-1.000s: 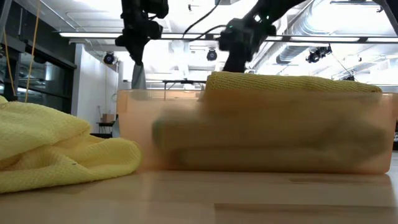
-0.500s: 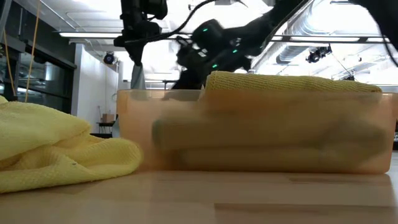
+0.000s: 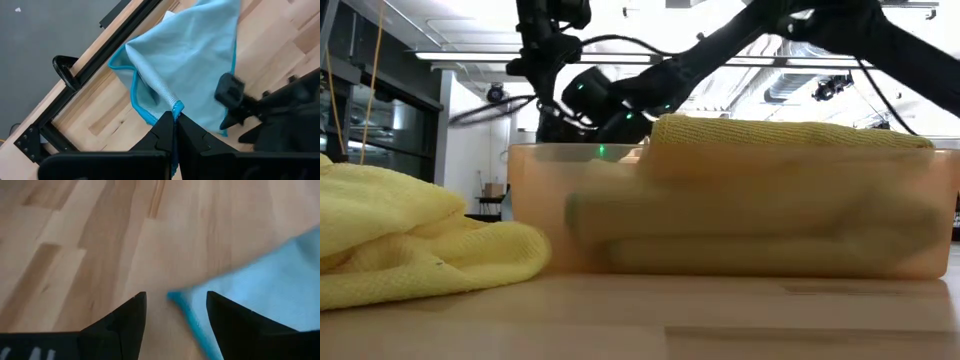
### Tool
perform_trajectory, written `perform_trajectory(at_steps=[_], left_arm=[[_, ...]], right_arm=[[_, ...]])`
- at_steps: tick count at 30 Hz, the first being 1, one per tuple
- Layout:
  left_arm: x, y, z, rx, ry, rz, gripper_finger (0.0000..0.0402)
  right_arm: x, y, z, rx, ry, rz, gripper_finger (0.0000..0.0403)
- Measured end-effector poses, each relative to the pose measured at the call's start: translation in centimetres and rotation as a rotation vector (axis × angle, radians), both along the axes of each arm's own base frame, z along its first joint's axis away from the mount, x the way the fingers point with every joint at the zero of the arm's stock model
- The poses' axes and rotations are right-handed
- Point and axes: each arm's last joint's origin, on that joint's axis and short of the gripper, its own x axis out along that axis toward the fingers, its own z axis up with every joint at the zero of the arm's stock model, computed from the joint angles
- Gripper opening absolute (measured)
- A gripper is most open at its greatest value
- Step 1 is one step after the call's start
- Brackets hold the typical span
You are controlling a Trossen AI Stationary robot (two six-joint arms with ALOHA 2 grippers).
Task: Fold microfiber towels
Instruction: Fold the blue microfiber towel
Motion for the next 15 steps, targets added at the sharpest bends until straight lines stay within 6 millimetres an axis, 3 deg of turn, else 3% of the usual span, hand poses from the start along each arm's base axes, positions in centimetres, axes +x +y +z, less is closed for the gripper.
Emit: perform_trajectory(at_steps=[4,10,15], left_arm=[[0.1,0.1,0.1,0.013,-0.017,0.008,0.0],[0.2,0.2,0.1,0.023,-0.029,0.008,0.0],[0.3,0.3,0.1,0.027,-0.038,0.017,0.0]], right_arm=[[0.9,-0.2,-0.4,-0.04,0.002,0.03,0.0199],[0.7,-0.3,-1.6,-0.086,0.035,0.027,0.0198],[0.3,0.0,-2.2,-0.081,0.053,0.024,0.0171]])
